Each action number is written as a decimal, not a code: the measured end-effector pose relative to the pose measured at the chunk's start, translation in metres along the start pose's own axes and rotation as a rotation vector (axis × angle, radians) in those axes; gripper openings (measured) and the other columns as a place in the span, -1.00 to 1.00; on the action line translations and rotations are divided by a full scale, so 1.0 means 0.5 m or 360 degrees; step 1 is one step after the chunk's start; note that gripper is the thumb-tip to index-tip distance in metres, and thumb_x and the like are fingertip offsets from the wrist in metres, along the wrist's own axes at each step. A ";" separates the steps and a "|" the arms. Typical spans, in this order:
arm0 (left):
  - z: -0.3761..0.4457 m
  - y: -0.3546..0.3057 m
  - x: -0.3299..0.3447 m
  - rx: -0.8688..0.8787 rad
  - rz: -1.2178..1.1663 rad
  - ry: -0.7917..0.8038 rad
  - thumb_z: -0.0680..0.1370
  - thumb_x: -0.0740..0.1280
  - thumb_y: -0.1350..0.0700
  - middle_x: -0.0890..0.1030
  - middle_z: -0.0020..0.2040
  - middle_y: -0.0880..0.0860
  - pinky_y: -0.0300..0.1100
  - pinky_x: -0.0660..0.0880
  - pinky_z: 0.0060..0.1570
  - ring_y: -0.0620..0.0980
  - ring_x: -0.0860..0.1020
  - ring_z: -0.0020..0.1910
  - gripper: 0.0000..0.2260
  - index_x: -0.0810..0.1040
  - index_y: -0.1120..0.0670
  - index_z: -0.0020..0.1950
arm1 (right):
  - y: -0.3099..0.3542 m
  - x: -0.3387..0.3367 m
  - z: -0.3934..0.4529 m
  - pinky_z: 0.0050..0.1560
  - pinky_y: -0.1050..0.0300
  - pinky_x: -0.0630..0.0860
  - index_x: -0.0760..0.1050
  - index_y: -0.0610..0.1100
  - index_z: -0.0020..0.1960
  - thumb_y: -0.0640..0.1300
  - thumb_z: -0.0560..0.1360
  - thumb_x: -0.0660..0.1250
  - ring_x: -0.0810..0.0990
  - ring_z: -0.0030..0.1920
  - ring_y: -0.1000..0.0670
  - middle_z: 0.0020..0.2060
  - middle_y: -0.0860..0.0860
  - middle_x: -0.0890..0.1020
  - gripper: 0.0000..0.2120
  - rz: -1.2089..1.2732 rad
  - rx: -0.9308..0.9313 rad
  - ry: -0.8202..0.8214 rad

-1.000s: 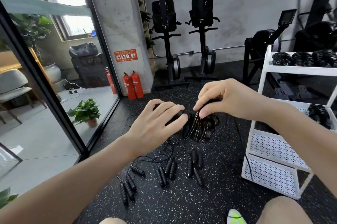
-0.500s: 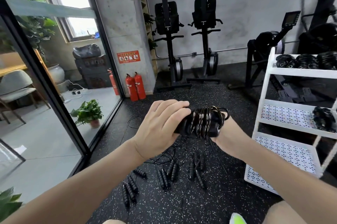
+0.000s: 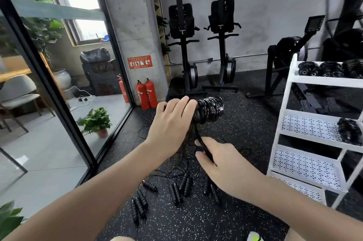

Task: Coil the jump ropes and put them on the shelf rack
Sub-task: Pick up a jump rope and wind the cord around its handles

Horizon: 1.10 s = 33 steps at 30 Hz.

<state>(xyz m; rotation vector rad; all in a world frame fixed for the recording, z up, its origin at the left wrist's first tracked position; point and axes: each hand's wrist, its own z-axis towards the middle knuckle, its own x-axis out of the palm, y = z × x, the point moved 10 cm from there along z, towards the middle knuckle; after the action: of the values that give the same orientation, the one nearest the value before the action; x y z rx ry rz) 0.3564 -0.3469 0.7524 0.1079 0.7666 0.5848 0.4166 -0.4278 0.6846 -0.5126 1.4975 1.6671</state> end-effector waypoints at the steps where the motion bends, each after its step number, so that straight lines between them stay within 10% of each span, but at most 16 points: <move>1: -0.005 -0.004 0.003 0.0047 0.0036 0.0008 0.47 0.26 0.34 0.57 0.31 0.17 0.10 0.46 0.08 0.22 0.56 0.20 -0.58 0.51 0.20 0.34 | 0.012 -0.024 -0.003 -0.43 0.19 0.36 0.43 0.03 0.19 0.06 0.68 0.14 0.44 -0.49 0.08 -0.37 0.04 0.54 -0.82 -0.0070 -0.0014 -0.0093; 12: -0.040 -0.057 -0.014 0.0485 0.0085 -0.0065 0.65 0.15 0.31 0.60 0.28 0.15 0.07 0.49 0.03 0.17 0.59 0.16 -0.69 0.55 0.18 0.32 | 0.101 -0.195 0.005 -0.18 0.14 0.47 0.51 0.14 -0.07 0.43 0.45 0.29 0.59 -0.20 0.10 -0.31 0.16 0.60 -0.63 -0.0990 -0.0293 -0.0402; 19: -0.072 -0.080 -0.040 0.0700 -0.0320 -0.0155 0.62 0.28 0.32 0.58 0.33 0.22 0.12 0.48 0.16 0.20 0.55 0.25 -0.69 0.42 0.23 0.37 | 0.050 -0.219 0.072 -0.25 0.34 0.38 0.69 0.09 -0.21 0.12 0.25 0.63 0.50 -0.32 0.22 -0.34 0.22 0.66 -0.80 -0.0027 -0.0332 0.0038; 28: -0.062 -0.083 -0.066 0.0713 -0.0658 -0.0198 0.44 0.52 0.38 0.44 0.36 0.26 0.19 0.49 0.17 0.27 0.57 0.23 -0.51 0.38 0.21 0.26 | -0.038 -0.148 0.097 -0.16 0.26 0.55 0.70 -0.26 -0.02 -0.22 0.40 0.47 0.63 -0.22 0.03 -0.23 -0.12 0.70 -0.82 0.1150 -0.0259 0.0287; 33: -0.057 -0.065 -0.055 0.0511 -0.0703 -0.0194 0.47 0.51 0.38 0.53 0.32 0.33 0.23 0.48 0.21 0.30 0.56 0.25 -0.56 0.39 0.21 0.25 | -0.093 -0.070 0.069 -0.13 0.32 0.53 0.59 0.09 -0.11 -0.36 0.59 0.31 0.61 -0.21 0.17 -0.21 0.07 0.65 -0.65 0.0834 -0.0008 0.0202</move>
<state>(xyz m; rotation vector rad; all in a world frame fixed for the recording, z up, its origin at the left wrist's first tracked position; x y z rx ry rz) 0.3361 -0.3922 0.7391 0.2597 0.7315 0.0322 0.4809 -0.4073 0.6895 -0.2391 1.8307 2.0639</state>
